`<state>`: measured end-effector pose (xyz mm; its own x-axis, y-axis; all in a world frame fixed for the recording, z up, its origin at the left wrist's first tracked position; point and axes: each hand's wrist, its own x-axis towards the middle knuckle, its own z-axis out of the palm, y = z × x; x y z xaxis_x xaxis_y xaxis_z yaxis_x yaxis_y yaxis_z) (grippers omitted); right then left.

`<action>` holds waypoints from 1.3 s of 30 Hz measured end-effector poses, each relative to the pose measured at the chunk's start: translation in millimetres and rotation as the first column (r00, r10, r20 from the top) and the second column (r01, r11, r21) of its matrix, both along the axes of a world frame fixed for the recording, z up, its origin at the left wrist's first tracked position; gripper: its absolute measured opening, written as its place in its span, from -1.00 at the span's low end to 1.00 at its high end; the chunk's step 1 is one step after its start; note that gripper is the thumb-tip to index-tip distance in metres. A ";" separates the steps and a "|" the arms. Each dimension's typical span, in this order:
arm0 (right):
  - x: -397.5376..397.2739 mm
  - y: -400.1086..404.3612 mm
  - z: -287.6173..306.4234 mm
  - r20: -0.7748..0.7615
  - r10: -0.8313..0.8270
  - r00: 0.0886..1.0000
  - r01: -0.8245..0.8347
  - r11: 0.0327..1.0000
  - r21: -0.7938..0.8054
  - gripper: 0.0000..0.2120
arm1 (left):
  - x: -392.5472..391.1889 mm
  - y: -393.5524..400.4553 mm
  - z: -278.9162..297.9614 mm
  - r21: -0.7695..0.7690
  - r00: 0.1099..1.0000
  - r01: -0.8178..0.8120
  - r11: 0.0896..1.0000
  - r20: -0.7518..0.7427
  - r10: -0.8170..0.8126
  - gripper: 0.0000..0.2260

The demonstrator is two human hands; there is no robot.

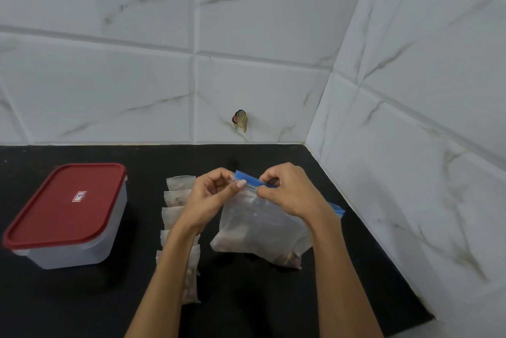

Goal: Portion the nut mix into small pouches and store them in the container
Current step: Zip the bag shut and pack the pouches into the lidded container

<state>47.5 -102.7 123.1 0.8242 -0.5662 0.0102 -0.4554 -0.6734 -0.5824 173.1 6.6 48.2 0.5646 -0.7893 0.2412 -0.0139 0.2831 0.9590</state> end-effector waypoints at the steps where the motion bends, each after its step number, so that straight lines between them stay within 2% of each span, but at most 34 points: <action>1: 0.0 0.5 -0.2 -0.014 0.003 1.000 -0.003 1.000 -0.008 -0.88 | -0.2 -0.3 -0.1 -0.002 1.000 0.001 1.000 -0.002 -0.001 -0.85; 7: -10.2 -2.2 -2.0 -0.115 0.012 0.993 -0.017 0.999 -0.048 -0.92 | -5.4 -0.1 -2.7 0.003 0.997 -0.008 1.000 -0.081 0.008 -0.86; 10: -24.8 -9.4 -3.2 -0.136 -0.017 0.991 0.009 0.998 -0.059 -0.88 | -3.9 0.5 -1.8 0.008 0.992 -0.024 1.000 -0.126 0.025 -0.87; 18: -74.5 -33.3 -10.2 -0.059 -0.172 0.983 0.174 0.984 0.026 -0.94 | 2.4 1.2 -3.9 0.001 0.985 -0.070 0.998 -0.155 0.069 -0.87; 22: -93.8 -43.7 -13.4 -0.039 -0.228 0.973 0.231 0.969 0.091 -0.84 | 3.5 1.9 -5.2 0.012 0.990 -0.078 0.997 -0.114 0.079 -0.89; 24: -94.3 -50.0 -15.4 0.023 -0.287 0.958 0.284 0.954 0.092 -0.92 | 0.6 -1.7 -0.9 0.026 0.996 -0.083 0.996 -0.042 0.084 -0.90; 27: -85.6 -63.2 -19.5 0.333 -0.411 0.848 0.412 0.908 0.073 -0.96 | 0.1 -18.9 17.6 -0.024 0.986 -0.159 0.987 0.042 0.160 -0.88; 29: -80.8 -69.3 -20.0 0.492 -0.454 0.743 0.445 0.884 0.143 -0.94 | 4.0 -31.8 31.9 -0.065 0.976 -0.192 0.979 0.091 0.198 -0.85; 31: -81.9 -70.6 -22.9 0.561 -0.465 0.685 0.385 0.885 0.264 -0.90 | 9.4 -38.4 35.9 -0.052 0.976 -0.177 0.983 0.116 0.182 -0.84; 35: -101.6 -57.1 -52.7 0.527 -0.478 0.702 0.251 0.859 0.445 -0.83 | 5.4 -21.8 2.3 0.092 0.971 -0.135 0.987 0.212 0.113 -0.88; 39: -120.3 -41.2 -99.2 0.404 -0.525 0.749 0.238 0.782 0.576 -0.82 | -8.9 9.7 -38.1 0.270 0.986 -0.091 0.959 0.161 0.048 -0.85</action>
